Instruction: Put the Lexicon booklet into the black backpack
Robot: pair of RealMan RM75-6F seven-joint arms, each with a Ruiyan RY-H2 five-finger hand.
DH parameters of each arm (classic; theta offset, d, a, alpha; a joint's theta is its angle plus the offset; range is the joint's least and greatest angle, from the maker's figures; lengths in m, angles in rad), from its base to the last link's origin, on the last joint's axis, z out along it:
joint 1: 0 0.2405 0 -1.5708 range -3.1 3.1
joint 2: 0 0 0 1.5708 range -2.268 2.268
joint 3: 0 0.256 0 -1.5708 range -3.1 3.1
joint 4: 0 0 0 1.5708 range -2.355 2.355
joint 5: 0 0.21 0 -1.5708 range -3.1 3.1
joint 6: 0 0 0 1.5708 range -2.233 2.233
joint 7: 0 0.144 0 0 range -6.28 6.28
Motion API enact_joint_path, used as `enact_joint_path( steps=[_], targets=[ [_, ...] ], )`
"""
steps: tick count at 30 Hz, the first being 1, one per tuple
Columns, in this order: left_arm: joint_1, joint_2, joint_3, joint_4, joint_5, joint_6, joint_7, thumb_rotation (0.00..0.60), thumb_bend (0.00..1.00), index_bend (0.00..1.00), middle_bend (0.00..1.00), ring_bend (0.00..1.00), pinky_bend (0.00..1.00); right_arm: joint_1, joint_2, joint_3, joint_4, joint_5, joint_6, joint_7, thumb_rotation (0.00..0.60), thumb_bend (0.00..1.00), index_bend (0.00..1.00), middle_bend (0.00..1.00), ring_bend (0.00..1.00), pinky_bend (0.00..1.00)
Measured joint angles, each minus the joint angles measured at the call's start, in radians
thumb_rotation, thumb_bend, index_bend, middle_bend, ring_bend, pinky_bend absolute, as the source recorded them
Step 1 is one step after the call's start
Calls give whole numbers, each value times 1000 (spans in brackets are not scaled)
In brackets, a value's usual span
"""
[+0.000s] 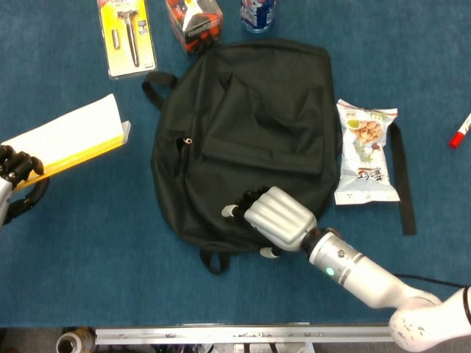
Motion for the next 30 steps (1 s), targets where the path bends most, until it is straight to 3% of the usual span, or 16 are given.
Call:
enact_joint_path(
  steps=[4, 12, 19, 23, 30],
  targets=[
    [2, 2, -1, 0, 1, 5, -2, 600, 452, 742, 685, 585, 679, 2, -14, -1, 28, 21, 16, -20, 600, 20, 269, 370, 270, 362],
    [3, 3, -3, 1, 0, 8, -6, 600, 453, 742, 685, 585, 679, 10, -10, 37, 61, 79, 36, -27, 600, 412, 327, 377, 278, 377],
    [2, 7, -1, -5, 6, 10, 0, 600, 453, 742, 685, 585, 679, 23, -8, 74, 95, 88, 50, 1, 600, 714, 505, 474, 408, 532],
    [0, 11, -1, -7, 6, 5, 1, 600, 453, 742, 685, 585, 679, 29, -10, 97, 121, 88, 55, 27, 600, 780, 624, 556, 508, 628],
    [-7, 24, -1, -14, 12, 3, -9, 600, 453, 742, 684, 585, 679, 45, -16, 176, 171, 100, 75, 91, 600, 809, 667, 588, 563, 709]
  ],
)
